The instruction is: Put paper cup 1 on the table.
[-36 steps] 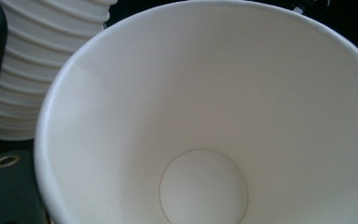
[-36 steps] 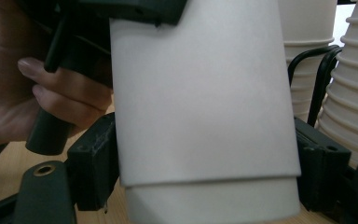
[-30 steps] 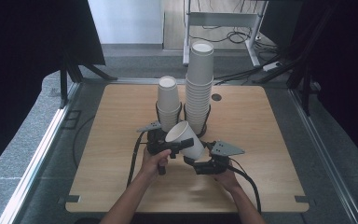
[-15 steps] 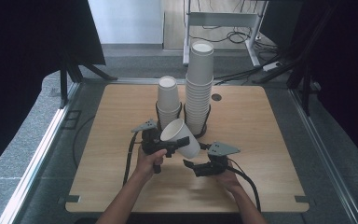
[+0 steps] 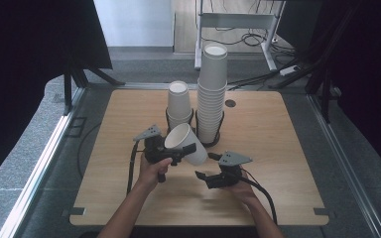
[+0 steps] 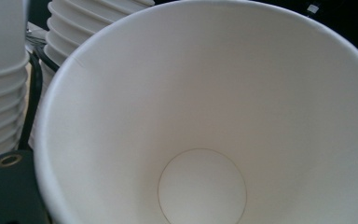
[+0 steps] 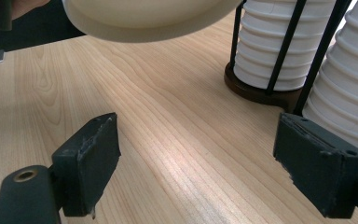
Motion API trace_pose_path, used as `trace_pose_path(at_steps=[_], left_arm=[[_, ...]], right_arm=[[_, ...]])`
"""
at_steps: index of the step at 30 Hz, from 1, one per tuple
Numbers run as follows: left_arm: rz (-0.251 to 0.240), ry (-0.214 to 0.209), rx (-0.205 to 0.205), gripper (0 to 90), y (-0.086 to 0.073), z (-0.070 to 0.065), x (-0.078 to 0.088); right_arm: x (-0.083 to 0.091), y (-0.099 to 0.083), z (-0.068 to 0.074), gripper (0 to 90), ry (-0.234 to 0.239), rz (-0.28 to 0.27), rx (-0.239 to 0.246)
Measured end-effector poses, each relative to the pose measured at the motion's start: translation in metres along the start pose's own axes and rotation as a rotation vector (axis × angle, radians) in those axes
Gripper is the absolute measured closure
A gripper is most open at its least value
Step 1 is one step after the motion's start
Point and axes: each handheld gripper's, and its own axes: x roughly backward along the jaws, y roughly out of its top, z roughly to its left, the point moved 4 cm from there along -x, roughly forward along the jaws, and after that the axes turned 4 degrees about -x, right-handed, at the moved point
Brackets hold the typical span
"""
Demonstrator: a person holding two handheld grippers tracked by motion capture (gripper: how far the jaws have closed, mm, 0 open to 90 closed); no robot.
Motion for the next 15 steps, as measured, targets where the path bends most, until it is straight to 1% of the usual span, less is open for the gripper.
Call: trace_pose_path(at_steps=[3,8,12,15], left_arm=[[0.004,0.013,0.002,12.9,0.0,0.002,0.003],[0.003,0.03,-0.007,12.9,0.0,0.005,0.007],[0.007,0.046,-0.014,13.0,0.0,0.007,0.01],[0.011,0.065,-0.025,12.9,0.0,0.009,0.013]], right_arm=[[0.0,0.0,0.0,14.2,-0.007,0.002,0.0],[0.001,-0.002,0.0,15.3,-0.009,0.018,-0.001],[0.003,-0.002,-0.002,15.8,-0.015,0.01,-0.007],[0.004,-0.002,-0.003,15.8,-0.02,0.005,-0.011]])
